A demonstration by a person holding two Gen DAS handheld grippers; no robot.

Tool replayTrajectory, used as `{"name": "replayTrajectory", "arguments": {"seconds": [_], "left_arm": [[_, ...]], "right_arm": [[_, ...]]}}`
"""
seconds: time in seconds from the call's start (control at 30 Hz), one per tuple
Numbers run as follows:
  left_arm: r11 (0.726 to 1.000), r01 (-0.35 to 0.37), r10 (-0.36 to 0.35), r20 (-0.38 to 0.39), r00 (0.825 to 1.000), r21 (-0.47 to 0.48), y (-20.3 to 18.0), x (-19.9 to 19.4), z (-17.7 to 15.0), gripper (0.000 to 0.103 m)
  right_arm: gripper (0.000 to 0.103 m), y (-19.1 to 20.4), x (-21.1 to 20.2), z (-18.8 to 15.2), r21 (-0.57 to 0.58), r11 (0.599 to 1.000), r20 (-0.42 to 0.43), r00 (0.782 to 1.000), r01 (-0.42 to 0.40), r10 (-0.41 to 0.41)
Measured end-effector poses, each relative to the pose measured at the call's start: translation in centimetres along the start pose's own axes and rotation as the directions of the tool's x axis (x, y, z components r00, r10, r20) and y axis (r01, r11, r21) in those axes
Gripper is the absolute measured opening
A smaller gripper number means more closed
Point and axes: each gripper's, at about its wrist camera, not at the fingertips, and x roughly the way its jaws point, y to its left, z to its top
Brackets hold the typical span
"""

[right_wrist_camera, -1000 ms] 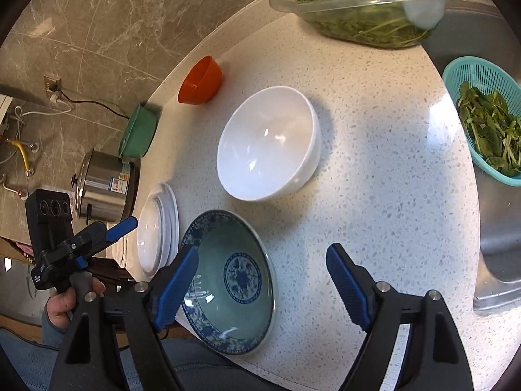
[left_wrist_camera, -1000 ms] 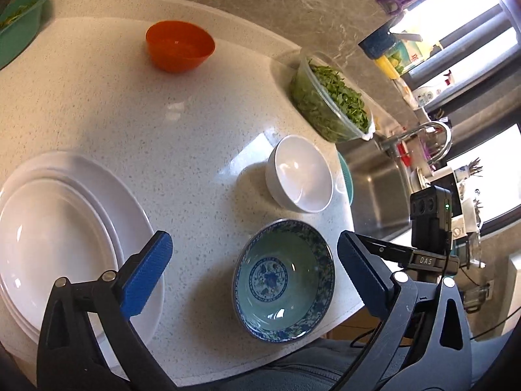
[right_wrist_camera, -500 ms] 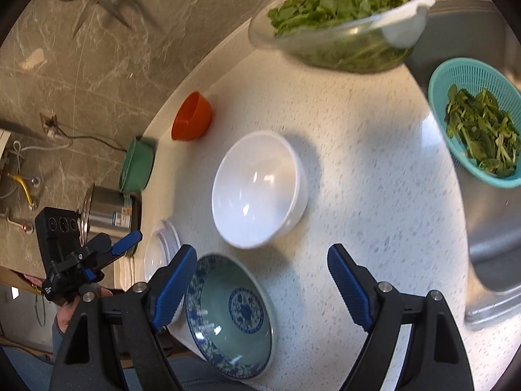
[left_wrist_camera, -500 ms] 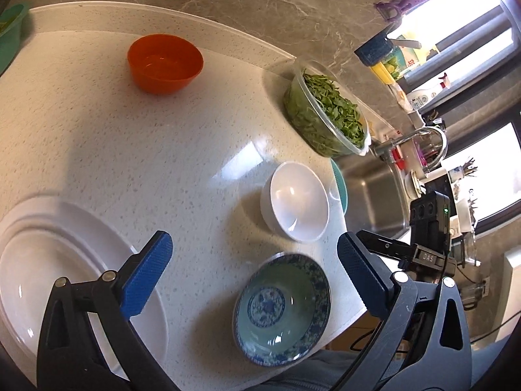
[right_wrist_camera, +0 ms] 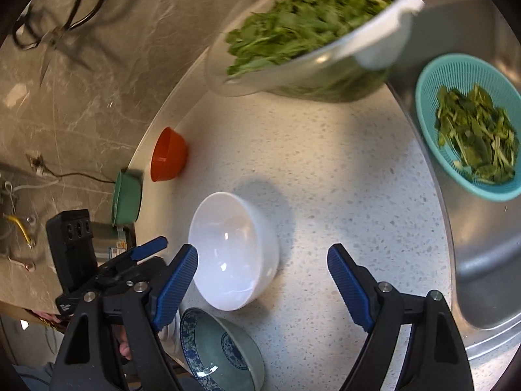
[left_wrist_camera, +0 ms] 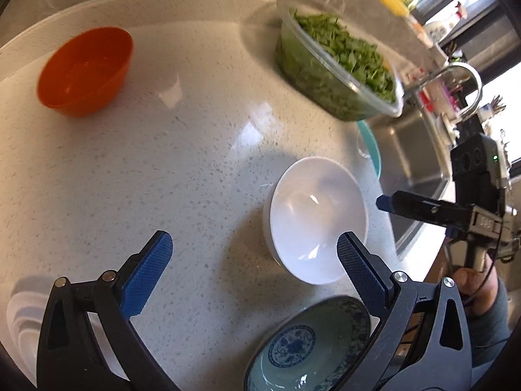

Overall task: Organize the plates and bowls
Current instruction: 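Move both grippers to the white bowl and pinch its rim, then carry the white bowl into the patterned bowl and open grippers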

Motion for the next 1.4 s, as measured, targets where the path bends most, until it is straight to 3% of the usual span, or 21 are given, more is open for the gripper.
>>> {"name": "replayTrajectory", "arguments": {"seconds": [0.23,0.4,0.57,0.63,0.8,0.93,1.1,1.23,1.4], "left_arm": [[0.999,-0.042,0.043,-0.036,0.998,0.026,0.2,2.4,0.6,0.098],[0.995,-0.081,0.083,-0.045,0.996,0.061,-0.1,3.5,0.7,0.067],[0.997,-0.053,0.058,-0.073,0.996,0.062,-0.1,4.8,0.3,0.062],[0.998,-0.032,0.036,-0.075,0.997,0.054,-0.1,5.1,0.2,0.049],[0.998,-0.017,0.022,-0.086,0.996,0.059,-0.4,5.8,0.2,0.035],[0.997,-0.015,0.022,-0.087,0.996,0.080,-1.0,6.0,0.2,0.019],[0.997,-0.009,0.017,-0.097,0.995,0.077,-1.3,6.5,-0.1,0.014],[0.997,-0.014,0.021,-0.094,0.995,0.079,-1.4,6.7,-0.3,0.011],[0.998,-0.011,0.017,-0.101,0.995,0.065,-1.2,6.8,0.0,0.009]], "right_arm": [[0.083,-0.7,1.8,0.1,0.013,1.000,-0.053,0.999,-0.007,0.008],[0.070,-0.4,3.3,-0.1,0.004,1.000,-0.091,0.996,-0.016,0.016],[0.068,-0.4,4.3,-0.2,0.008,1.000,-0.124,0.992,-0.009,0.010],[0.063,-0.3,4.5,-0.3,0.009,1.000,-0.129,0.992,-0.006,0.007],[0.053,-0.2,4.8,-0.3,0.011,1.000,-0.143,0.990,0.000,0.001],[0.038,0.1,5.3,-0.1,0.006,1.000,-0.156,0.988,0.008,-0.007],[0.035,0.1,5.7,-0.2,0.016,1.000,-0.163,0.987,0.011,-0.008],[0.024,0.4,5.9,-0.1,0.025,1.000,-0.168,0.986,-0.001,0.005],[0.023,0.6,6.1,0.0,0.039,0.999,-0.171,0.985,0.002,0.005]]}}
